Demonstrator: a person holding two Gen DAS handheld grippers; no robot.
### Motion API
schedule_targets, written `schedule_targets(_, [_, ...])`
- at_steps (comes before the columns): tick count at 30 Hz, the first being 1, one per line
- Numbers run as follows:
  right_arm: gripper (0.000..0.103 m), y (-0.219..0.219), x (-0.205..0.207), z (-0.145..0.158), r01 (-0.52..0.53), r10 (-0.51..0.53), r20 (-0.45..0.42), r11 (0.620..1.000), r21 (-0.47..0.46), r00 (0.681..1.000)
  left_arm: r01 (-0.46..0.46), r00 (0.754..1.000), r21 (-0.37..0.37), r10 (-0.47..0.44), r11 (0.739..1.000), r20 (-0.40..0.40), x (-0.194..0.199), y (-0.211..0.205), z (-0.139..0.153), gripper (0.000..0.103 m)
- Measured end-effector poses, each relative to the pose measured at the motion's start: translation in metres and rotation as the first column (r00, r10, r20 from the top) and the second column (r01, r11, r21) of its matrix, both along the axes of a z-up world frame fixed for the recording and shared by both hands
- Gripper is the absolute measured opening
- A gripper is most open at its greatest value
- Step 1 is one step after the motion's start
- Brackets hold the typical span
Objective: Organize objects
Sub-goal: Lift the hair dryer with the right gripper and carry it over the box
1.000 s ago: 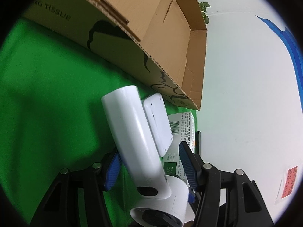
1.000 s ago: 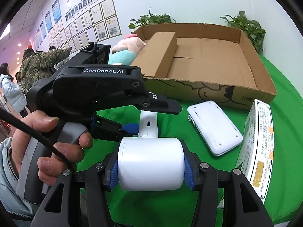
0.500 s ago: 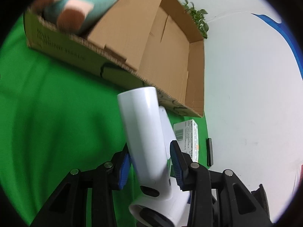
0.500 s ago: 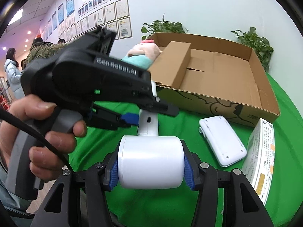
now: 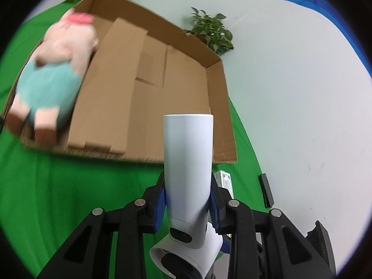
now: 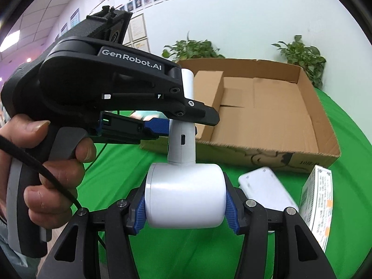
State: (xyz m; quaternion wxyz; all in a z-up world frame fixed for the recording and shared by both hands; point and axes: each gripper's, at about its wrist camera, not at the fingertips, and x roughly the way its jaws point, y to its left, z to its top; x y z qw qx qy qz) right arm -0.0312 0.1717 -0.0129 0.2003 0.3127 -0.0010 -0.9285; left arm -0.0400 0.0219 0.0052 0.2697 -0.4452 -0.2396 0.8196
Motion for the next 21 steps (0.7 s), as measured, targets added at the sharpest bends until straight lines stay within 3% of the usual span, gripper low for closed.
schedule_targets(3, [0.052, 0.004, -0.014, 0.009, 0.030, -0.030, -0.007, 0.999, -0.013, 1.000, 0.027, 0.999, -0.018, -0.028, 0.999, -0.024, -0.013, 0.007, 0.011, 0.030])
schedule_targets(7, [0.052, 0.008, -0.038, 0.022, 0.064, -0.064, -0.006, 0.997, -0.031, 0.998, 0.066, 0.995, -0.054, -0.069, 0.996, -0.075, -0.075, 0.034, 0.028, 0.030])
schedule_targets(11, [0.052, 0.009, -0.059, 0.036, 0.086, -0.087, -0.005, 0.995, -0.050, 0.996, 0.080, 0.989, -0.076, -0.089, 0.994, -0.116, -0.094, 0.039, 0.043, 0.030])
schedule_targets(21, [0.052, 0.003, -0.111, 0.052, 0.126, -0.125, 0.025, 0.991, -0.052, 0.992, 0.118, 0.987, -0.082, -0.126, 0.990, -0.100, -0.175, 0.054, 0.047, 0.030])
